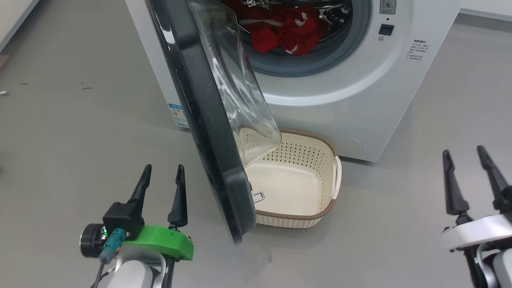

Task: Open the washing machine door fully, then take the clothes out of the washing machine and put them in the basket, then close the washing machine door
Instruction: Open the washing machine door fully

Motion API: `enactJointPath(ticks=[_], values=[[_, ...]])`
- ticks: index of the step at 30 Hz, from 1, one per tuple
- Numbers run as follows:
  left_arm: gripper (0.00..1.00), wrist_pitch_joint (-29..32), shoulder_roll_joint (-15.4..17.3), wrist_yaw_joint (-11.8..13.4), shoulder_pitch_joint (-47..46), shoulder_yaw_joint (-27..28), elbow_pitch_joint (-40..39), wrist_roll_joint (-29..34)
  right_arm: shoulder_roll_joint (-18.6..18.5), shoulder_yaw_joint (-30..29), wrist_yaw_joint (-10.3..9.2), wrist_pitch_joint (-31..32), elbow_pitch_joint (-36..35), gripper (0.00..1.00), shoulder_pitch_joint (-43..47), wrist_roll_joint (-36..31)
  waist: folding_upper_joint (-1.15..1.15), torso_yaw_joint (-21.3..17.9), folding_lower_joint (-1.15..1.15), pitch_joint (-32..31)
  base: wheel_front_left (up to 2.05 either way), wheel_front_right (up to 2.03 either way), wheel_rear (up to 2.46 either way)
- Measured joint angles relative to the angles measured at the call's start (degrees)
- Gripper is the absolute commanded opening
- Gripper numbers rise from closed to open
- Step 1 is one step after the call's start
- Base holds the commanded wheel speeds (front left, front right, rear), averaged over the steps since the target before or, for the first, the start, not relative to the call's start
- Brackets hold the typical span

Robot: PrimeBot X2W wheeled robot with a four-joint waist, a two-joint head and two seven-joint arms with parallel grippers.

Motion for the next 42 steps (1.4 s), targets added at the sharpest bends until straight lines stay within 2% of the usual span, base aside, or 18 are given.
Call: enactJointPath(ticks=[7,16,35,36,37,38,39,42], values=[[1.00,0.00,0.00,-0.22,0.40,0.11,0.26,0.01,3.99,2.11,-1.49,0.07,1.57,1.00,2.33,-0.51,0.00,-0.08,0.00,-0.22,0.00,0.00,0.00],[1.00,0.00,0.00,-0.29,0.49,0.30,0.48,0.01,7.57,4.61,-1.51,0.07,1.57,1.00,2.93,-1.85,0.00,-0.25,0.00,-0.40,0.00,0.00,0.00],[1.00,0.00,0.00,-0.29,0.58,0.85,0.53,0.00,10.07,2.87,-1.44,0.07,0.38,1.00,2.93,-4.10,0.00,-0.36,0.00,-0.63,0.00,0.00,0.00],[0.63,0.00,0.00,-0.29,0.58,0.88,0.53,0.00,10.15,2.76,-1.43,0.07,0.36,1.00,2.93,-4.19,0.00,-0.38,0.00,-0.61,0.00,0.00,0.00],[0.40,0.00,0.00,-0.29,0.59,0.91,0.53,0.00,10.18,2.66,-1.41,0.07,0.34,1.00,2.93,-4.32,0.00,-0.39,0.00,-0.59,0.00,0.00,0.00],[0.08,0.00,0.00,-0.29,0.59,0.94,0.54,0.00,10.24,2.50,-1.33,0.07,0.34,1.00,2.93,-4.49,0.00,-0.40,0.00,-0.57,0.00,0.00,0.00],[0.00,0.00,0.00,-0.29,0.59,0.94,0.55,0.00,10.35,2.34,-1.09,0.07,0.34,1.00,2.93,-4.52,0.00,-0.41,0.00,-0.56,0.00,0.00,0.00],[0.00,0.00,0.00,-0.29,0.60,0.92,0.65,0.00,10.67,1.98,-1.01,0.07,0.33,1.00,2.93,-4.54,0.00,-0.44,0.00,-0.55,0.00,0.00,0.00]])
